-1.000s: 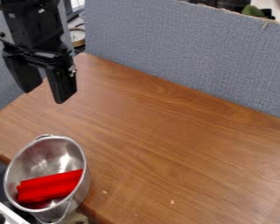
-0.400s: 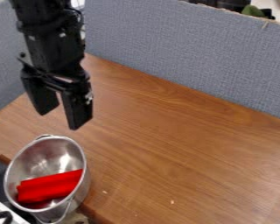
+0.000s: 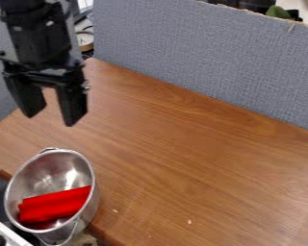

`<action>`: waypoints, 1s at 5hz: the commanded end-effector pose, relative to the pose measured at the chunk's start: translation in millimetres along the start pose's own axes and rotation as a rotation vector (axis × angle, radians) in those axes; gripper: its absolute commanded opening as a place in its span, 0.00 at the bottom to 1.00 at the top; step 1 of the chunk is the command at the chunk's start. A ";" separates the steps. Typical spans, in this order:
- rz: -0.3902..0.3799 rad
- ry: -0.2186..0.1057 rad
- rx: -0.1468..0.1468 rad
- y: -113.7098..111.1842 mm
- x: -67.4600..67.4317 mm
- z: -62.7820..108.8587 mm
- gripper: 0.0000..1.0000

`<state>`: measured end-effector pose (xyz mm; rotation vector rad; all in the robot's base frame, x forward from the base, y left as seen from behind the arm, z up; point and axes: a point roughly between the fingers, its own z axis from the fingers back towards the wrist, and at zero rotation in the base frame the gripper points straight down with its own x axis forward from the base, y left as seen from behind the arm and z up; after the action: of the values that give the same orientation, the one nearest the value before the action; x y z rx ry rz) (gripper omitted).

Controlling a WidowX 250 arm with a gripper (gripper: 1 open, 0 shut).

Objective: Put the red object in the metal pot

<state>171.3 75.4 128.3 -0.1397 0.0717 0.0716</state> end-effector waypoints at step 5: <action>-0.072 -0.024 0.034 -49.1 0.2 -25.5 1.00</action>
<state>169.5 23.4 108.7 -0.1058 0.0519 0.0087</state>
